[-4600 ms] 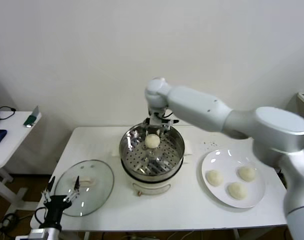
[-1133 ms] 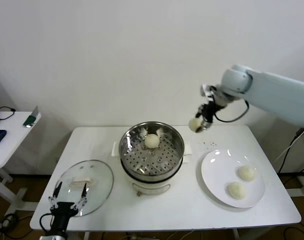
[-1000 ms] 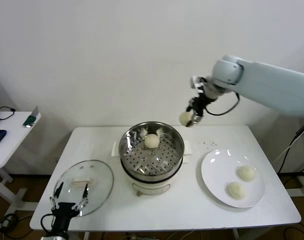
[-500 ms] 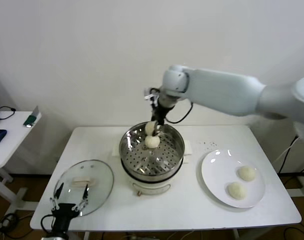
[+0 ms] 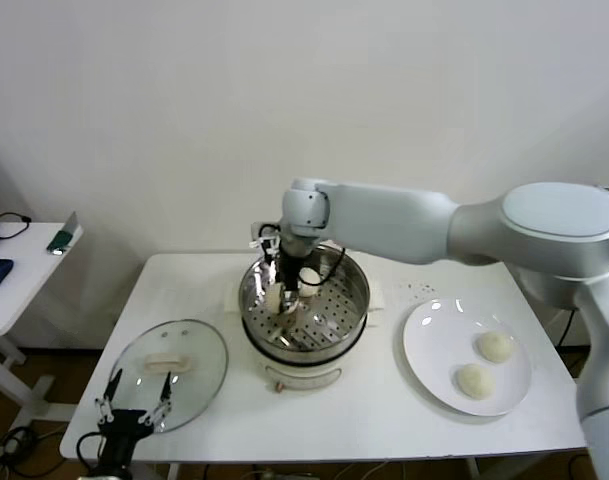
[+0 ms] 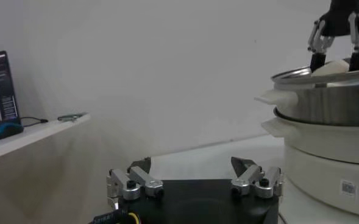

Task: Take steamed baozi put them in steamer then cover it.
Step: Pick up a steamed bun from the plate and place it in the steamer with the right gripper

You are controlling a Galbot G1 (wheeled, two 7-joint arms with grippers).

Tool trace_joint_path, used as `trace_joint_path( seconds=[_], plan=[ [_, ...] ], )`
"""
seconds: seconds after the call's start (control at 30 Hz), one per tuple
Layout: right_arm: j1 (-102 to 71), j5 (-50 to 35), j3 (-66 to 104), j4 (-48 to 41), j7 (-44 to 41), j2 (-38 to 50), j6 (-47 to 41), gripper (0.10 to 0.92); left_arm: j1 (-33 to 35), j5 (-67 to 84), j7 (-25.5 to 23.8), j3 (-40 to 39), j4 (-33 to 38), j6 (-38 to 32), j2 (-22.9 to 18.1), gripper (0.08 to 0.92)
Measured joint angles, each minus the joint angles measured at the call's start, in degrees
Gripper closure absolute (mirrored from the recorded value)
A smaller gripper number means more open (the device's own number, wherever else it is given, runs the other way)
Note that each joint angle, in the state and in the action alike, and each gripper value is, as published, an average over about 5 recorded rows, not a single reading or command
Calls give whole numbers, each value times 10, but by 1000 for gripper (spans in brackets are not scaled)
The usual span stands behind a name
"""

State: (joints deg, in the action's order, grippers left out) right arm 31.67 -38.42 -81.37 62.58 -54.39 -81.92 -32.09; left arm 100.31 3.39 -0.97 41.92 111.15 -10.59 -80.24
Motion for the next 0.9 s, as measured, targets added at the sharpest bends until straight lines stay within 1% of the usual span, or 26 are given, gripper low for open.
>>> trace_joint_path(
  seconds=[0.13,0.27,0.37,0.67,0.9],
  plan=[
    [-9,4,0,-4,2,-8,-1,349,-2,0,0,0,-2,0,0,177],
    [-12,10,-1,-4,1,-10,-1,255,-3,0,0,1,-4,0,0,177],
    [-13,14,-1,-2,1,-9,-1,212,-2,0,0,2,-4,-1,0,177],
    [17,16,-3,27,-11,24,9,202,-1,0,3,3,-10,-4,2,177],
    [77,22,-17,86,-26,110,27,203,-2,-4,3,0,-10,-4,2,177]
  ],
)
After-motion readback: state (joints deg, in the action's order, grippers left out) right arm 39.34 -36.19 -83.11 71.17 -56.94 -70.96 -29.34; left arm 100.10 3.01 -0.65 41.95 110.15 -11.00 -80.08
